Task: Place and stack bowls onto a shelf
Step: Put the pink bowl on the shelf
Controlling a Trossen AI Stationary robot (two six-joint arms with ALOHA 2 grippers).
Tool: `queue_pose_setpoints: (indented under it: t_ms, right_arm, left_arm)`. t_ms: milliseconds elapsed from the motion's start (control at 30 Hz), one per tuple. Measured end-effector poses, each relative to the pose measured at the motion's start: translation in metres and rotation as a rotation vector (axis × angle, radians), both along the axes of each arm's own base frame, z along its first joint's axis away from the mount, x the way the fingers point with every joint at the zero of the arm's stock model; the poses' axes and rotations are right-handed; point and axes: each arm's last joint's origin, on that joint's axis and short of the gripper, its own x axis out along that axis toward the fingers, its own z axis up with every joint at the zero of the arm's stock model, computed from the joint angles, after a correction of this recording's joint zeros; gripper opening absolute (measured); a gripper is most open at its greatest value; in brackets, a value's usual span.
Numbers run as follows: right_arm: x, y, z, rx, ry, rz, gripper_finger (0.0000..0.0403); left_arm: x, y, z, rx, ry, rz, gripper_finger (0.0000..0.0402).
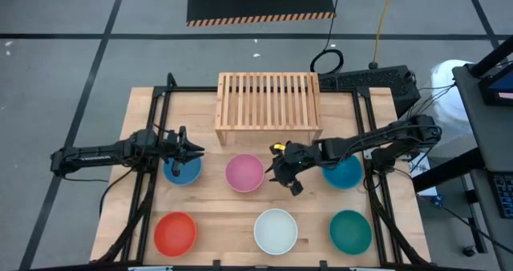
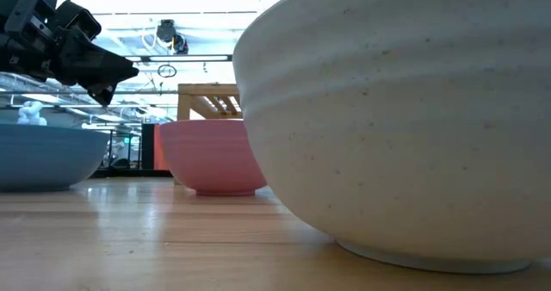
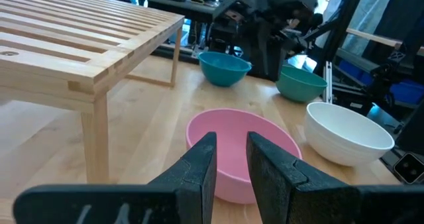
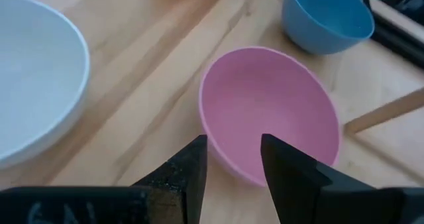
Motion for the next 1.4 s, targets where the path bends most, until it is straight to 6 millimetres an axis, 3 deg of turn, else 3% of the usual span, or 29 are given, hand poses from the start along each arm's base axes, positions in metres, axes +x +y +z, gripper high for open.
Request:
queue_pose_setpoints:
  t_ms: [167, 667, 1000, 1400]
  right_arm:
    - [0.010, 0.003, 0.007, -0.029, -0.037, 0.028, 0.0137]
    - [0.043, 0.006, -0.019, -0.099, 0.026, 0.041, 0.0137]
    - [0.041, 0.010, -0.032, -0.119, 0.109, 0.075, 0.0137]
    - [0.039, 0.012, -0.030, -0.122, 0.113, 0.088, 0.0137]
  left_arm:
    - [0.000, 0.000, 0.000, -0.003, -0.003, 0.001, 0.0088]
    - [0.000, -0.001, 0.001, -0.005, -0.015, -0.030, 0.0088]
    - [0.000, -0.001, 0.001, 0.000, -0.014, -0.049, 0.0088]
    - [0.000, -0.001, 0.001, 0.000, -0.010, -0.050, 0.0088]
